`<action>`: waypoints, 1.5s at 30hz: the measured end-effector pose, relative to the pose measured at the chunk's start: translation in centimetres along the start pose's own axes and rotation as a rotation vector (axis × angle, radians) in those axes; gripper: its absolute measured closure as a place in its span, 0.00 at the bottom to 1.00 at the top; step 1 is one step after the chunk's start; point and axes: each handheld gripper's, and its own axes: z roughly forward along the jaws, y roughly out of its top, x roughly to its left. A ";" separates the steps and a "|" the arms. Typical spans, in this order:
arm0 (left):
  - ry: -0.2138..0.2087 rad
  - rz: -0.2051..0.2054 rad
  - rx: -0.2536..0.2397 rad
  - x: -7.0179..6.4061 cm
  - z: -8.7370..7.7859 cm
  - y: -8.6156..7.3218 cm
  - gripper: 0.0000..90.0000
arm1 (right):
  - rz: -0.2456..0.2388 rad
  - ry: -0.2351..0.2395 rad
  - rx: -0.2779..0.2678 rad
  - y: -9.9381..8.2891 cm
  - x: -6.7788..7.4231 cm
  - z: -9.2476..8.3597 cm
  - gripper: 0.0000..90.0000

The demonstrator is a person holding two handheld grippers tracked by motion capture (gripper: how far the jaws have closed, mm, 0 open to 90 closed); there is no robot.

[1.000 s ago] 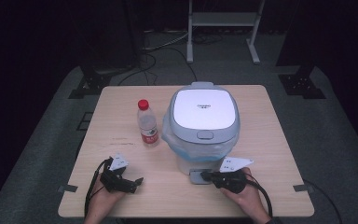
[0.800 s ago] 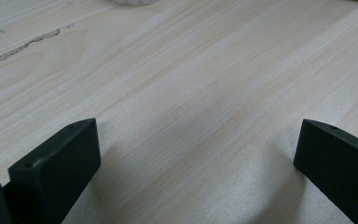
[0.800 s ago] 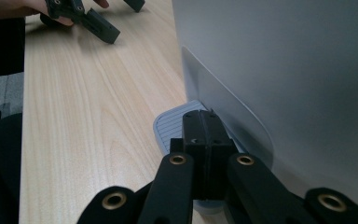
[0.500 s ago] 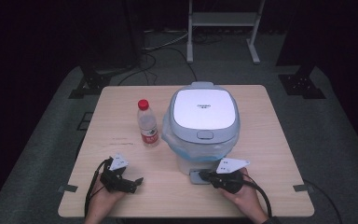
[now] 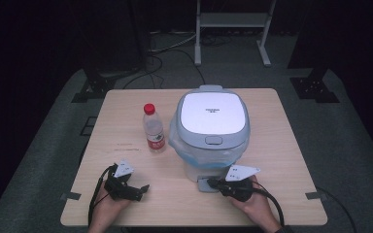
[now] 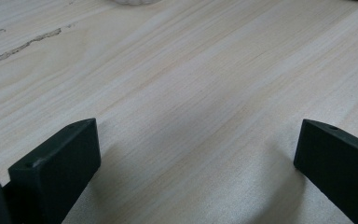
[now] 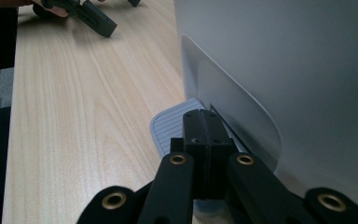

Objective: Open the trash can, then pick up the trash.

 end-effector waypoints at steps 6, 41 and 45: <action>0.000 0.000 0.000 0.0 0.0 0.0 0.00 | -0.011 -0.007 0.000 0.0 0.0 0.0 1.00; -0.027 0.002 -0.004 0.2 -0.2 0.3 0.00 | -0.014 -0.027 0.076 -0.2 0.2 0.9 1.00; -0.036 0.004 -0.029 0.2 -0.4 0.7 0.00 | -0.013 -0.026 0.075 -0.2 0.2 0.8 1.00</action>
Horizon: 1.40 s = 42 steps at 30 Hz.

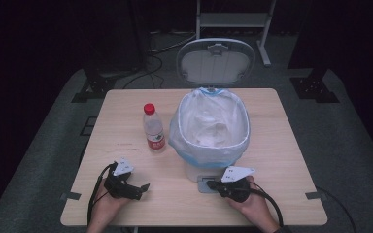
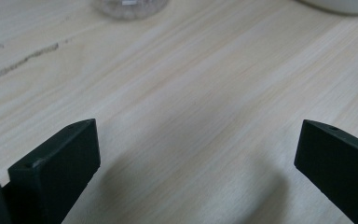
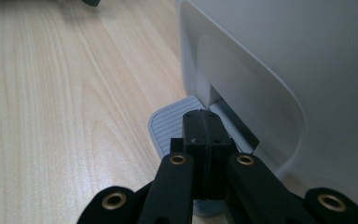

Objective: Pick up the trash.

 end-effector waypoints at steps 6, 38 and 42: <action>0.000 0.013 -0.024 0.3 -0.3 1.0 0.00 | -0.001 -0.002 0.000 0.0 0.0 0.0 1.00; 0.003 0.009 -0.141 2.8 0.0 4.8 0.00 | 0.001 -0.002 0.000 0.0 0.0 0.0 1.00; 0.005 0.006 -0.128 3.2 0.3 5.1 0.00 | 0.002 -0.001 0.000 0.0 0.0 0.0 1.00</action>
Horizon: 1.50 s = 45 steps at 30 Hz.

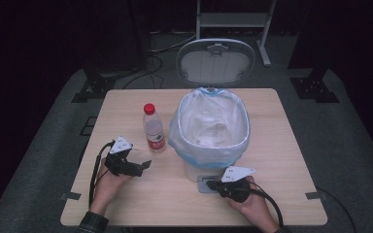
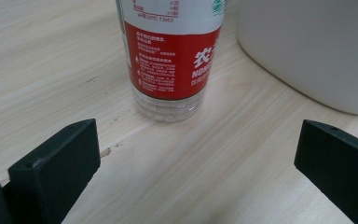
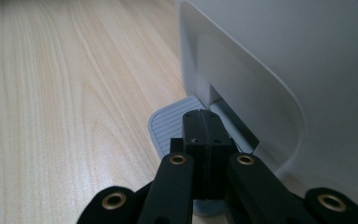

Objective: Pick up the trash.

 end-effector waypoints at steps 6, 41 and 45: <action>0.007 0.000 -0.016 0.5 0.2 0.7 0.00 | 0.001 0.000 0.000 0.0 0.0 0.0 1.00; -0.026 -0.003 -0.092 1.9 3.7 2.2 0.00 | 0.005 0.001 -0.001 0.0 0.0 0.0 1.00; -0.032 0.007 -0.095 1.8 4.2 2.5 0.00 | 0.006 0.000 -0.001 0.0 0.0 0.0 1.00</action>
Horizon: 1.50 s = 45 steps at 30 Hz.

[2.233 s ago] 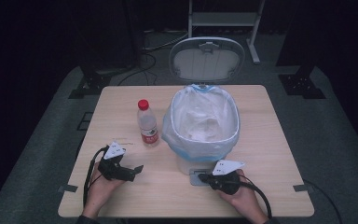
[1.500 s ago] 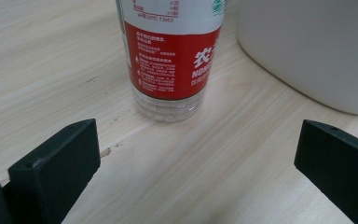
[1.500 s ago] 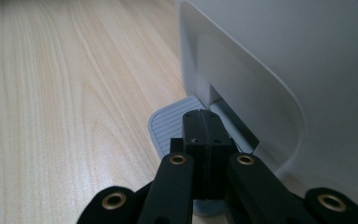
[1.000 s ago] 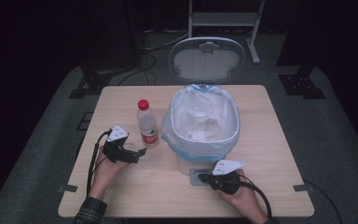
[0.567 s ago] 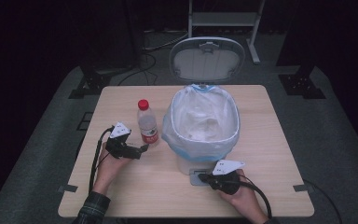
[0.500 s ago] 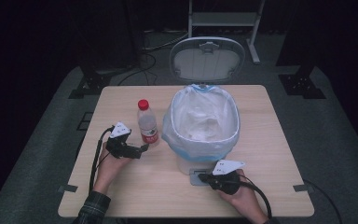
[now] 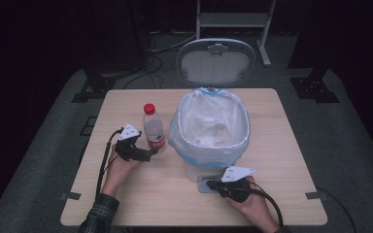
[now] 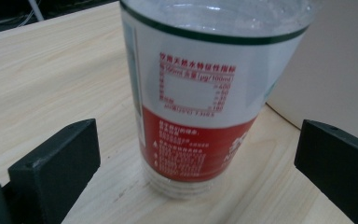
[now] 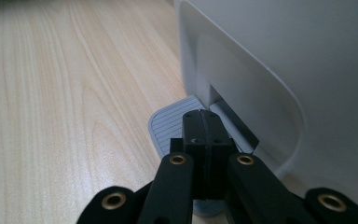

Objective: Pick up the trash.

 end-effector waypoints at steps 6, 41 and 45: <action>-0.004 0.011 -0.010 -0.1 0.6 0.1 0.00 | 0.001 0.000 0.000 0.0 0.0 0.0 1.00; 0.012 0.033 0.005 -0.2 4.3 -1.2 0.00 | 0.004 0.002 -0.002 0.0 0.0 0.0 1.00; 0.013 0.033 -0.009 -0.2 4.2 -1.2 0.07 | 0.004 0.002 -0.002 0.0 0.0 0.0 1.00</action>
